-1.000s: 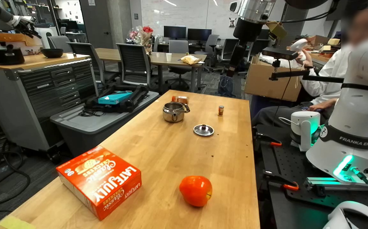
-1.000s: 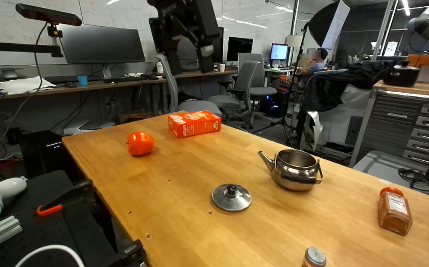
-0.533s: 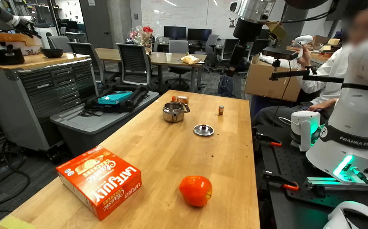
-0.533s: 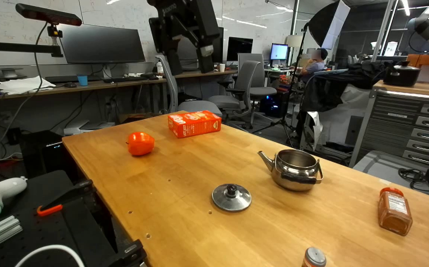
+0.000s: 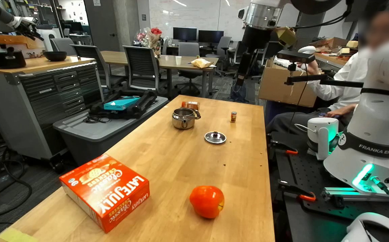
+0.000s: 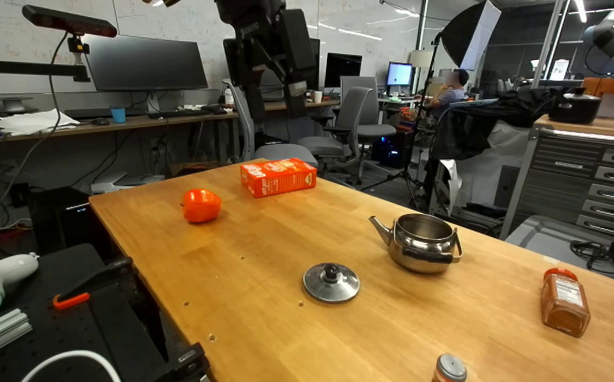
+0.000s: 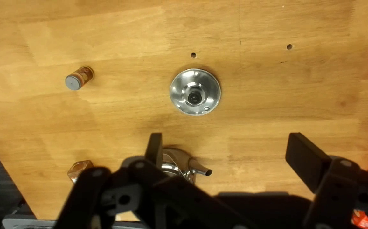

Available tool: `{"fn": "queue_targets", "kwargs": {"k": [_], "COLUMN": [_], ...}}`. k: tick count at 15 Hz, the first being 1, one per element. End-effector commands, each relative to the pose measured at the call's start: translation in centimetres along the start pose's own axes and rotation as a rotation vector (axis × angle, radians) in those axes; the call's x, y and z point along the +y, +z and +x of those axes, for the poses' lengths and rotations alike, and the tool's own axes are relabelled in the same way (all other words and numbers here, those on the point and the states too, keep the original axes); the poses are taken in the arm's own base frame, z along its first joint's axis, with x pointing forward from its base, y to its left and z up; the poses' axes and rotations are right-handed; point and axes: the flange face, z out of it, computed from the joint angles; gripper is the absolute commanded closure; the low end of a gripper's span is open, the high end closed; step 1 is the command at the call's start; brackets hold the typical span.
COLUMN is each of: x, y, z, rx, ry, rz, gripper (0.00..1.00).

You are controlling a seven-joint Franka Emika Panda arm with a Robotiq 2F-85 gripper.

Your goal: Place the lid on the teapot

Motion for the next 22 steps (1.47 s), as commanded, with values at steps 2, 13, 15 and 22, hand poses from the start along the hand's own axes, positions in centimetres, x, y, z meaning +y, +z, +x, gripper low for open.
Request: {"fn": "queue_targets", "kwargs": {"k": [2,13,15,22], "x": [-0.2,0.0,0.1,0.6], "y": [1.9,8.5,9.9,14.4], "z": [2.7,6.0,6.4,8.0], "rx": [-0.04,-0.012,-0.037,-0.096], "ry": [0.015,0.045,0.047,0.121], "rz": [0.035,0.068,0.089,0.129], "gripper": [0.0,0.0,0.0,0.0]}}
